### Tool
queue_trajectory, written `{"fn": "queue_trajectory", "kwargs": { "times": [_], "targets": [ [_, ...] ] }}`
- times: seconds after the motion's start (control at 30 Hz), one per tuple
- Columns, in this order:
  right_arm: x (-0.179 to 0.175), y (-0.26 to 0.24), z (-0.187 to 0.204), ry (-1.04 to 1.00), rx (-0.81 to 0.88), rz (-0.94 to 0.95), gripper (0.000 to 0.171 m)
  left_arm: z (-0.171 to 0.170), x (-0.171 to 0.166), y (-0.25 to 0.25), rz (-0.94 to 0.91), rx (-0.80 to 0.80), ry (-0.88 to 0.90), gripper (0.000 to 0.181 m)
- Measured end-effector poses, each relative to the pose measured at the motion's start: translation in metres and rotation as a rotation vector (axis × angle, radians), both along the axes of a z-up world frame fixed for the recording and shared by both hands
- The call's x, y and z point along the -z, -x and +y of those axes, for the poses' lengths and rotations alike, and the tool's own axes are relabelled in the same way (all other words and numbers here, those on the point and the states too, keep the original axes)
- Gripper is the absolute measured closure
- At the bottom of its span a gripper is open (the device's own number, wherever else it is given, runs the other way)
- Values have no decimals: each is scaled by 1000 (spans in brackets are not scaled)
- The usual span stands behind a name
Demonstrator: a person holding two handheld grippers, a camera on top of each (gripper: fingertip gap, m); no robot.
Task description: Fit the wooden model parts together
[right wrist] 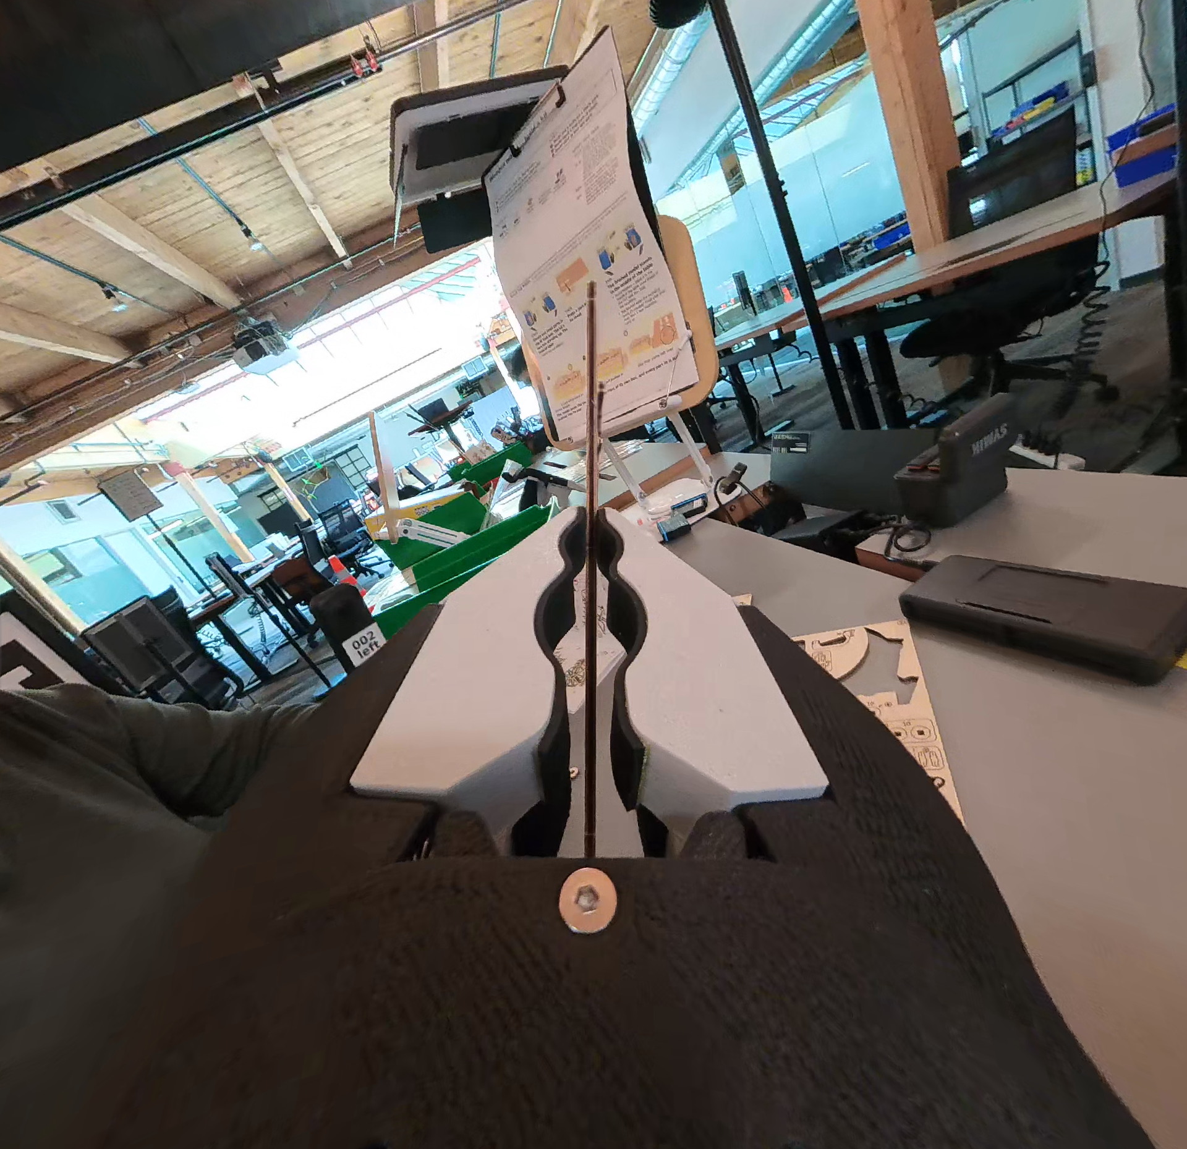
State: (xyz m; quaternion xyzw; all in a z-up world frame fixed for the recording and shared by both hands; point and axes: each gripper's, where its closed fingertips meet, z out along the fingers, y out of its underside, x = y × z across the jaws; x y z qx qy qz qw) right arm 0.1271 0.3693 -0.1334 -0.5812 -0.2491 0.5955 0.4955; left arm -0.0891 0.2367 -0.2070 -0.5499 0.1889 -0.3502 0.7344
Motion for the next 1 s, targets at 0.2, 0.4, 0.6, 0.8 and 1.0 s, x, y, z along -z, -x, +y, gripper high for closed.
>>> {"fn": "queue_trajectory", "kwargs": {
  "times": [0.2, 0.4, 0.6, 0.8, 1.0],
  "targets": [
    [8, -2, 9, 25, 20, -15, 171, 1, 1, 0, 0, 2, 3, 159],
    [47, -17, 46, -97, 326, -351, 171, 1, 2, -1, 5, 7, 4, 159],
    [105, -49, 89, -557, 758, -1193, 171, 0, -1, 2, 13, -28, -29, 165],
    [167, -52, 107, -577, 760, -1533, 171, -1, -3, 3, 24, -40, -47, 167],
    [188, -39, 105, -336, 658, -1356, 140, -1, -1, 2, 28, -33, -38, 167]
  ]
}}
